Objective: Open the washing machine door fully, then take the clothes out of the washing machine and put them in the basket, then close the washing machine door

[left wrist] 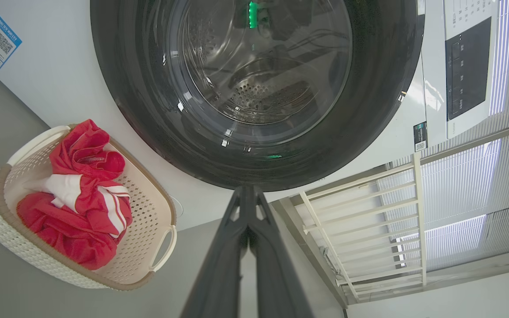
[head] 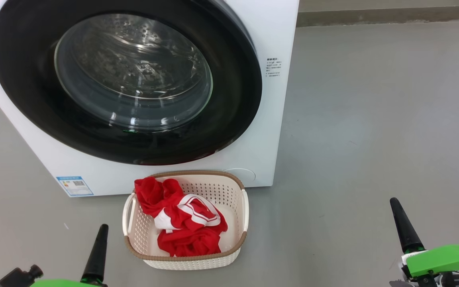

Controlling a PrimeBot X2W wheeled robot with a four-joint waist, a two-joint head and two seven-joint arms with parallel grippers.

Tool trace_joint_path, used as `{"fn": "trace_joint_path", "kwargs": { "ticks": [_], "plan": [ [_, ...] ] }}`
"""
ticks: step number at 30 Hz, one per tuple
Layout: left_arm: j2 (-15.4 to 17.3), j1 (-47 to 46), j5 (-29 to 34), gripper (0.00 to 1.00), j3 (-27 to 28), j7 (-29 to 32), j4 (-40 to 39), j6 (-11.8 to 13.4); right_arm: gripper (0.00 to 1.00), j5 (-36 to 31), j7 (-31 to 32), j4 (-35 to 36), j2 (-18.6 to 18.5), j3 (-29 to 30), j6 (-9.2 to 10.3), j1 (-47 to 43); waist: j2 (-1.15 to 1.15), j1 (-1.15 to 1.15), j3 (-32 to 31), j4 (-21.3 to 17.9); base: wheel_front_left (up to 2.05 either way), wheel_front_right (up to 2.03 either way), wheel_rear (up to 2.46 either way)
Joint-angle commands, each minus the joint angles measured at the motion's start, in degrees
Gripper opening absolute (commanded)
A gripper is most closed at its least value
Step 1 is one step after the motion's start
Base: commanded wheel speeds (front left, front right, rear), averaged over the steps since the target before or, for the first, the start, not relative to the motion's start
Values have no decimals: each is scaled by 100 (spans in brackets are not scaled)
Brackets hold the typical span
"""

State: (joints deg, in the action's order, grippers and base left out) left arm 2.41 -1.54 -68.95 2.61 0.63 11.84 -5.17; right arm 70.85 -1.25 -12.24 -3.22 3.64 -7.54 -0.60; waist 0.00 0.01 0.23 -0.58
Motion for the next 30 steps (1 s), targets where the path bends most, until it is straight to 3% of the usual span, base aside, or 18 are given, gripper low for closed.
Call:
{"fn": "trace_joint_path", "kwargs": {
  "ticks": [1, 30],
  "plan": [
    [38, -243, -169, 0, 182, 56, -93, -81, 0, 183, 44, 116, -96, -39, 0, 354, 0, 0, 0, 2, 0, 0, 0],
    [46, -448, -2143, 0, 377, 545, 197, -219, 0, 2135, 556, -142, -117, 65, 5, 634, 0, 0, -5, 53, 0, 0, 0]
  ]
}}
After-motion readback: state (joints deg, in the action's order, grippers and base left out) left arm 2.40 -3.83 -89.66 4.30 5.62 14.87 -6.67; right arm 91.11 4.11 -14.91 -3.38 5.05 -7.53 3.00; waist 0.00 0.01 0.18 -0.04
